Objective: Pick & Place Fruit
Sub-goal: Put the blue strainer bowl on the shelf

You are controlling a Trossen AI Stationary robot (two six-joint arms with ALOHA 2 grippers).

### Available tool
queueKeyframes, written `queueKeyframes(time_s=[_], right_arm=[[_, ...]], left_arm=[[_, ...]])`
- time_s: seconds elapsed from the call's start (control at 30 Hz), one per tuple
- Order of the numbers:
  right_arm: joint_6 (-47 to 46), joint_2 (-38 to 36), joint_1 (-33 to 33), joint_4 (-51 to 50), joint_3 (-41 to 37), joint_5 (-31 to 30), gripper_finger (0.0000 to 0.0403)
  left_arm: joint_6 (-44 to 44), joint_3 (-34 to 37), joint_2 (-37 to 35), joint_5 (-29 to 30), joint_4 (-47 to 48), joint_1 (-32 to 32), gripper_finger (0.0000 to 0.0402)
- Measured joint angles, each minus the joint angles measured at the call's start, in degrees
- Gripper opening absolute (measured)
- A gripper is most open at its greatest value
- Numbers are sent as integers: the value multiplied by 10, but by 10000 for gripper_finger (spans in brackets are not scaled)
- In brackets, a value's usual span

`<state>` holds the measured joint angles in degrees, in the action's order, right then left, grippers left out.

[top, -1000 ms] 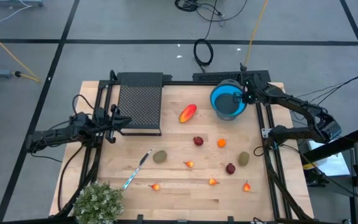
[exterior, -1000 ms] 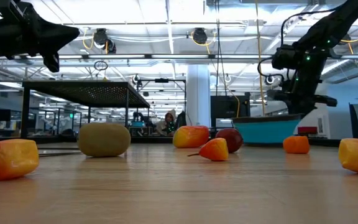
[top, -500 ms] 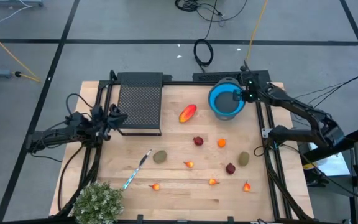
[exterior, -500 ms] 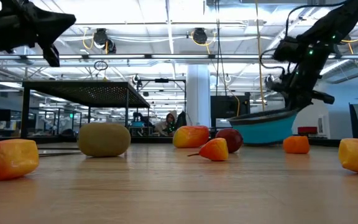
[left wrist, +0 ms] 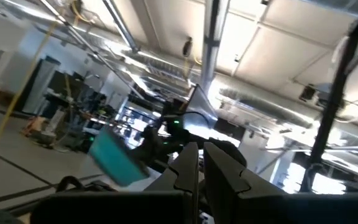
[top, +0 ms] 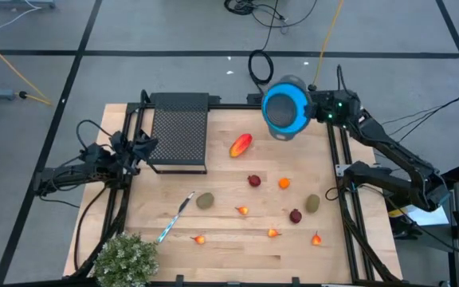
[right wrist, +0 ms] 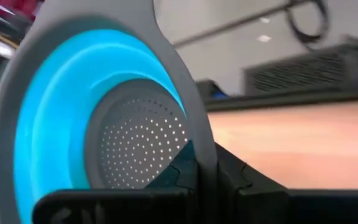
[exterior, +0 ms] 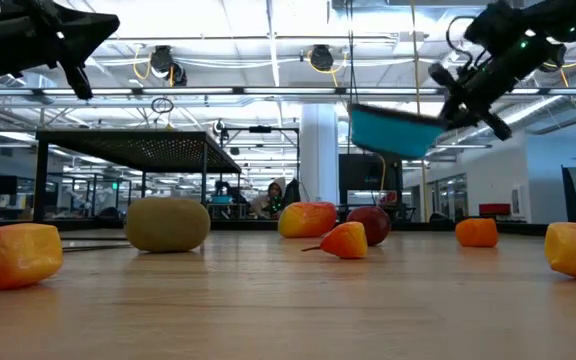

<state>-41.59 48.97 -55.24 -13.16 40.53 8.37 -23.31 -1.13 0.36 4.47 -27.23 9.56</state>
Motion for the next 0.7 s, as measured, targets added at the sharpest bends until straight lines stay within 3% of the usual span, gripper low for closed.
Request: queueKeyframes(time_s=[0.27, 0.43, 0.7], right_arm=[[-43, -2, 74, 141, 0, 5, 7], [-48, 14, 121, 191, 0, -31, 7], [-40, 45, 165, 218, 1, -85, 7]], left_arm=[[-1, 0, 0, 50, 0, 0, 24], [2, 0, 10, 77, -4, 0, 30], [8, -32, 109, 110, -40, 0, 97]])
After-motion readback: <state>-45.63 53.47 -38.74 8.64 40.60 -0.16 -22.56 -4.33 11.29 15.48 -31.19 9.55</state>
